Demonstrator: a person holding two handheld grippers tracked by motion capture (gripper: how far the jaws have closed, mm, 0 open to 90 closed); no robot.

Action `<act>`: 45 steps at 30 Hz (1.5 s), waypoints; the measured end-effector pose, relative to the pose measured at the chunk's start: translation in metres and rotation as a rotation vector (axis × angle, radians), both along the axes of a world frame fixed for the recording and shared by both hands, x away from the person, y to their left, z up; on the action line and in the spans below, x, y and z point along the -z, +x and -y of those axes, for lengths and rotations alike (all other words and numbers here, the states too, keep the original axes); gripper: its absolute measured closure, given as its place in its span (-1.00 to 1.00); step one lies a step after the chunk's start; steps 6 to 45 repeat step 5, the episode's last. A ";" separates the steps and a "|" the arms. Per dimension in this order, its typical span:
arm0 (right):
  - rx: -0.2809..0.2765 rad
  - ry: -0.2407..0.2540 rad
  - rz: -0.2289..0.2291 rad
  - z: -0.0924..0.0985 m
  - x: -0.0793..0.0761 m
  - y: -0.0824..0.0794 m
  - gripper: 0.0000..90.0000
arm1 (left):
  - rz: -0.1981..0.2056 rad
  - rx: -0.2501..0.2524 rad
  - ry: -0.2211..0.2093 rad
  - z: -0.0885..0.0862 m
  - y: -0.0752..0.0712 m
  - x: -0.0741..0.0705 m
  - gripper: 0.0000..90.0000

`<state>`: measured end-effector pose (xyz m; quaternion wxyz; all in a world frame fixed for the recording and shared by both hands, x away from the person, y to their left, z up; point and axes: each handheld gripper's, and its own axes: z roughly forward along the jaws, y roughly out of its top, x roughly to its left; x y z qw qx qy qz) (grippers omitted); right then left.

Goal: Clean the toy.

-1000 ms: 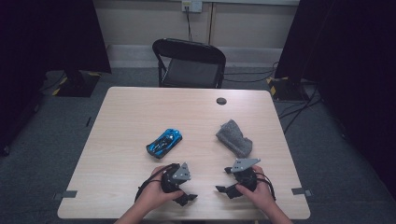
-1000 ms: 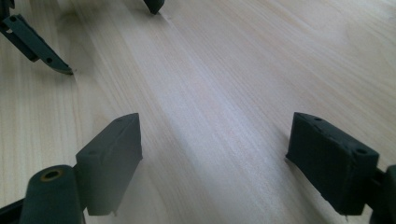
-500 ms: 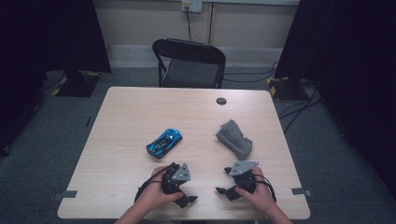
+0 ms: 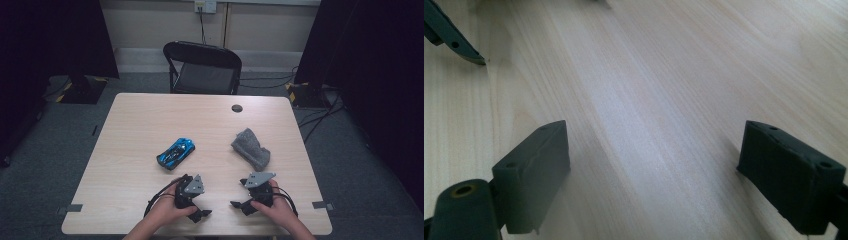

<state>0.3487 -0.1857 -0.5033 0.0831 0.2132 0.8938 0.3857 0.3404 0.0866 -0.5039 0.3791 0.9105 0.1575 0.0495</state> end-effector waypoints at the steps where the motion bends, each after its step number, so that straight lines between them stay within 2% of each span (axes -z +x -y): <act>1: 0.000 0.000 0.000 0.000 0.000 0.000 -0.73 | 0.000 0.000 0.000 0.000 0.000 0.000 -1.00; 45: 0.000 0.000 0.000 0.000 0.000 0.000 -0.73 | 0.000 0.000 0.000 0.000 0.000 0.000 -1.00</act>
